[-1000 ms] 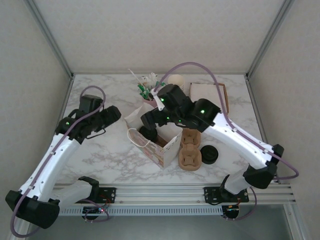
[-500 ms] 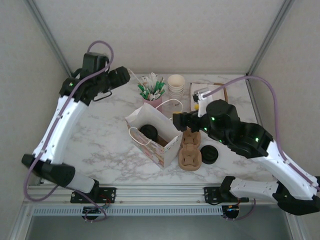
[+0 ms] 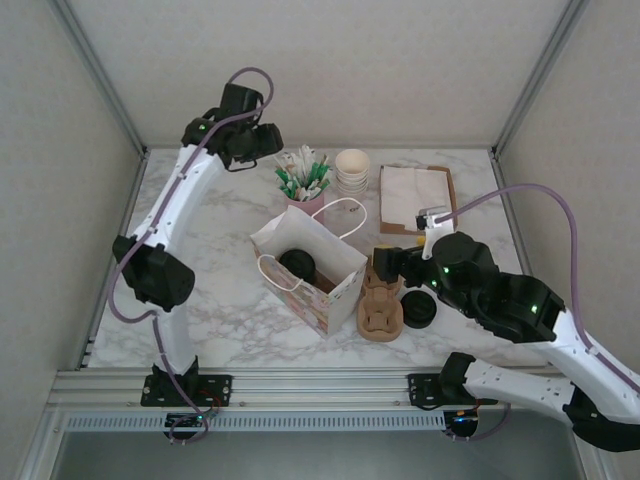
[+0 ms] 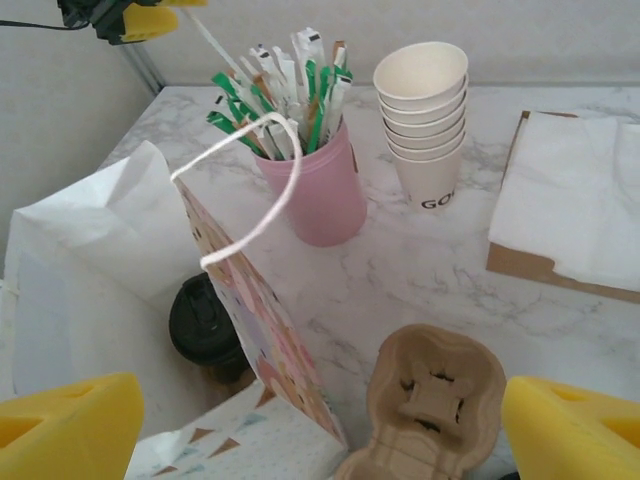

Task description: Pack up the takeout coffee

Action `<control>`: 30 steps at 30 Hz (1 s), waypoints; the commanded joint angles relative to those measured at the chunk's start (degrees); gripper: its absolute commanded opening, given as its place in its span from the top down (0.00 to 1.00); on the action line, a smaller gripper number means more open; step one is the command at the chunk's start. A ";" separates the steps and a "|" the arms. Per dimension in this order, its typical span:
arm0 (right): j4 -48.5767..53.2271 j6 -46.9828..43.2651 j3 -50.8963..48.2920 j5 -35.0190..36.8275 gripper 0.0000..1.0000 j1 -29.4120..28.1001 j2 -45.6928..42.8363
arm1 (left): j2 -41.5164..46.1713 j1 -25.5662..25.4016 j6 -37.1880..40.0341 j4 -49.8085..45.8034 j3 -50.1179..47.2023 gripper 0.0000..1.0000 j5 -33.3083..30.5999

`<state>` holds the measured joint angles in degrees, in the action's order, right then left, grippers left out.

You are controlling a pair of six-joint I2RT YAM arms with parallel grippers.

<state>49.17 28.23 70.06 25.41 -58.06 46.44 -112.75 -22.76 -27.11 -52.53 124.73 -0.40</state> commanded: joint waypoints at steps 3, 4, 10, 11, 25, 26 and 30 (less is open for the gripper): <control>0.85 2.13 -1.35 1.43 0.07 -0.37 -0.90 | -0.68 -1.78 0.16 -2.06 2.71 0.60 -4.66; 0.93 2.43 -1.42 1.59 0.07 -0.33 -0.86 | -0.63 -2.05 0.55 -1.81 2.71 0.63 -5.80; -0.20 2.68 -2.21 1.49 0.07 -0.33 -1.02 | -0.97 -2.99 1.53 -1.78 2.63 0.66 -9.67; -0.10 2.78 -2.18 1.38 0.07 -0.33 -1.00 | -1.21 -3.01 1.56 -1.78 2.70 0.66 -9.53; -0.01 3.25 -2.41 0.43 0.07 -0.40 -1.55 | -1.25 -3.08 1.87 -1.92 3.96 0.86 -9.69; 0.01 3.30 -2.44 0.58 0.07 -0.38 -1.57 | -1.12 -3.13 1.89 -2.11 4.32 0.86 -9.70; 0.24 3.43 -2.60 1.34 0.07 -0.38 -1.59 | -0.64 -3.08 2.27 -2.91 5.99 0.93 -9.68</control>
<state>49.54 30.79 68.01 25.54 -58.06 45.45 -113.80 -25.45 -25.91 -54.04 127.92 -8.47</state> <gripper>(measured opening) 0.930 0.078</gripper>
